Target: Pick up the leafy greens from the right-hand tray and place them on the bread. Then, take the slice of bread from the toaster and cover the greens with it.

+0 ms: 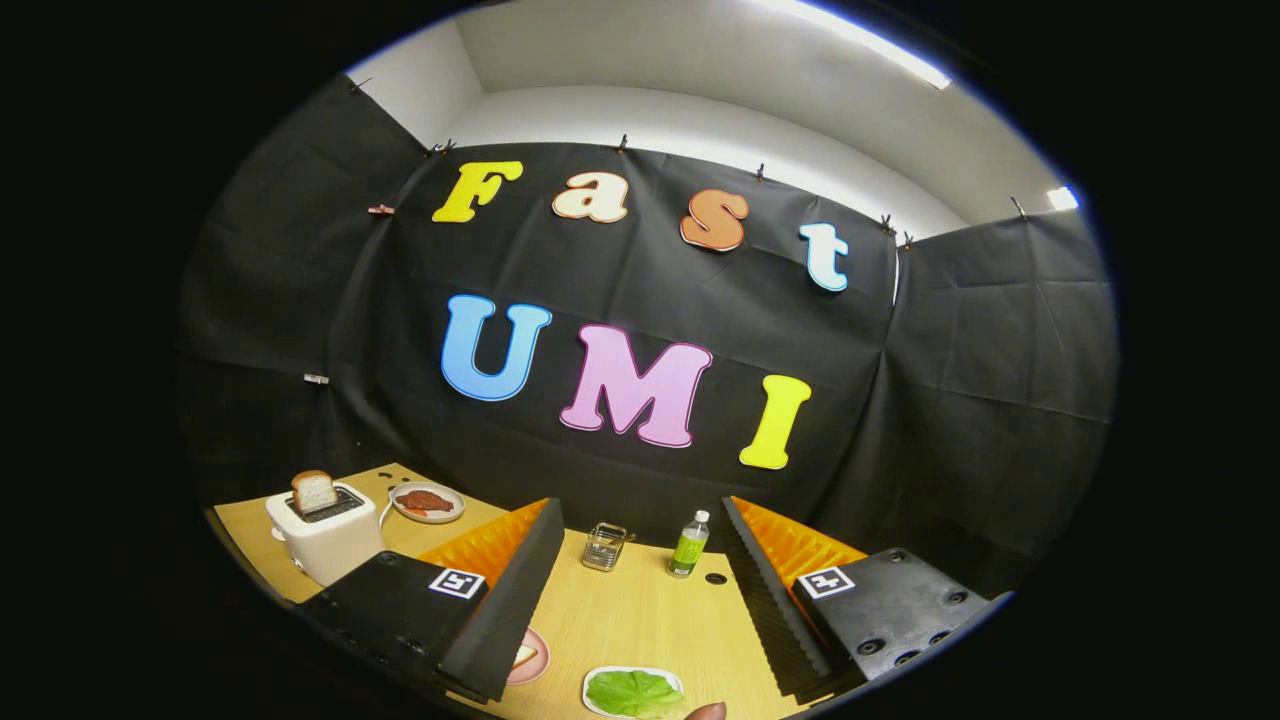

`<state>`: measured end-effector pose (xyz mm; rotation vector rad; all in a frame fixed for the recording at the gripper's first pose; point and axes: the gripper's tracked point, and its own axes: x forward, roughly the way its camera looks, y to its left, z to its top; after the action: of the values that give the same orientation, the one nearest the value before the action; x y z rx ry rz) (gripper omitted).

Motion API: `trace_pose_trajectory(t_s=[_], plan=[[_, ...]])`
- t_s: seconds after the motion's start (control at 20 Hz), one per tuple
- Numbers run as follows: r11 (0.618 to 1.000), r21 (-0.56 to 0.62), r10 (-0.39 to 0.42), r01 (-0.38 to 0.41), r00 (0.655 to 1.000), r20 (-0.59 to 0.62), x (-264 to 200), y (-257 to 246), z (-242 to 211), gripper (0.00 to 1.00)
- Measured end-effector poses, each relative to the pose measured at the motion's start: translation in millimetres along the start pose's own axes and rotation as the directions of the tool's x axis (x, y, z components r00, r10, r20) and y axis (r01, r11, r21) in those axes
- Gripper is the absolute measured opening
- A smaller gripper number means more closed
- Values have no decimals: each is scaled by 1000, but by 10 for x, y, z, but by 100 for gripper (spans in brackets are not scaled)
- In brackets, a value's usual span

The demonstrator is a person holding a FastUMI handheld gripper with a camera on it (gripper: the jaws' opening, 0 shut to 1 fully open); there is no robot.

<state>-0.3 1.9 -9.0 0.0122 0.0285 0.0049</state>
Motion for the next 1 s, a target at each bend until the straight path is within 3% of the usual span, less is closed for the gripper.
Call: trace_pose_trajectory(t_s=[0.3, 0.55, 0.75, 1.0], plan=[[1000, 6, 1, -1, 1000, -9, 33, -11, -27, 97], [998, 5, 62, -61, 997, -50, 78, -29, -203, 97], [990, 40, 138, -133, 973, -184, 89, -131, -791, 97], [968, 36, 244, -249, 893, -377, 93, -267, -1787, 97]])
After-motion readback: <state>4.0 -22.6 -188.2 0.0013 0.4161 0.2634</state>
